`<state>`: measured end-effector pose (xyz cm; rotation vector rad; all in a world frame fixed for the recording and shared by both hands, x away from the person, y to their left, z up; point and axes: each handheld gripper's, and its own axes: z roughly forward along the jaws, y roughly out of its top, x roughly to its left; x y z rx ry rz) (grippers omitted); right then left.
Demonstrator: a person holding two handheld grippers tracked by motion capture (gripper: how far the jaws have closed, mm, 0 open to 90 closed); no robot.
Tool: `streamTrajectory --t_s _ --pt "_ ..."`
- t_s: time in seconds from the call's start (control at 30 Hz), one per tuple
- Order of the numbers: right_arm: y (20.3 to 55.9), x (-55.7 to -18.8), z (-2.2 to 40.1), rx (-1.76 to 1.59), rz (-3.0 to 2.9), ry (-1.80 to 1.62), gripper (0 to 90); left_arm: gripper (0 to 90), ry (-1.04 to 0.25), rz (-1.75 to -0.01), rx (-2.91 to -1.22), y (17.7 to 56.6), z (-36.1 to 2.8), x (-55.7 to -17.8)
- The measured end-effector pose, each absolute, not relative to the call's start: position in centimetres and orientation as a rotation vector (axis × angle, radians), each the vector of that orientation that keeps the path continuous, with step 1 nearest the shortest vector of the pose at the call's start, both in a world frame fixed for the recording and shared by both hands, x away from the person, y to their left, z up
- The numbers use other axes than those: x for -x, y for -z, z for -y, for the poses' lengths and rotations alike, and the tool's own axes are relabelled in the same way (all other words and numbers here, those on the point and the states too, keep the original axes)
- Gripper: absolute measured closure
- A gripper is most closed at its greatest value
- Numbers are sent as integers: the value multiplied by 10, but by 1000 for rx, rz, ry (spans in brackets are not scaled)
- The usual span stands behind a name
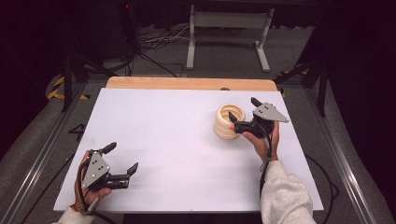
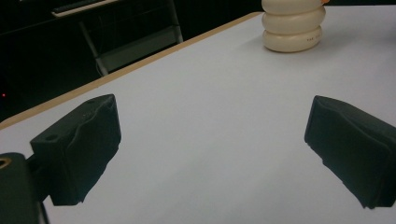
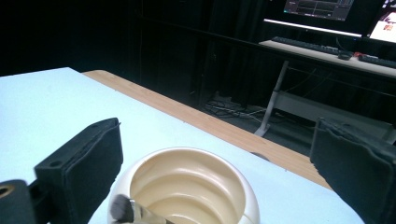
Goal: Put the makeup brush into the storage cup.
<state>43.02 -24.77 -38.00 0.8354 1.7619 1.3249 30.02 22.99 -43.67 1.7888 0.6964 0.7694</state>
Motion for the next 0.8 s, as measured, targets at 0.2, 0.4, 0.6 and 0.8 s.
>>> streamTrajectory --t_s 0.2,0.4,0.6,0.8 --pt "377 -426 251 -836 -1761 -1311 32 43 -767 -693 -1794 437 -230 -300" --pt "375 -423 255 -841 -1766 -1298 32 43 -766 -693 -1799 437 -230 -301" --pt "373 -419 258 -834 -1771 -1286 32 46 -775 -694 -1797 437 -230 -301" --pt "370 -413 261 -831 -1775 -1271 31 46 -773 -695 -1797 436 -229 -300"
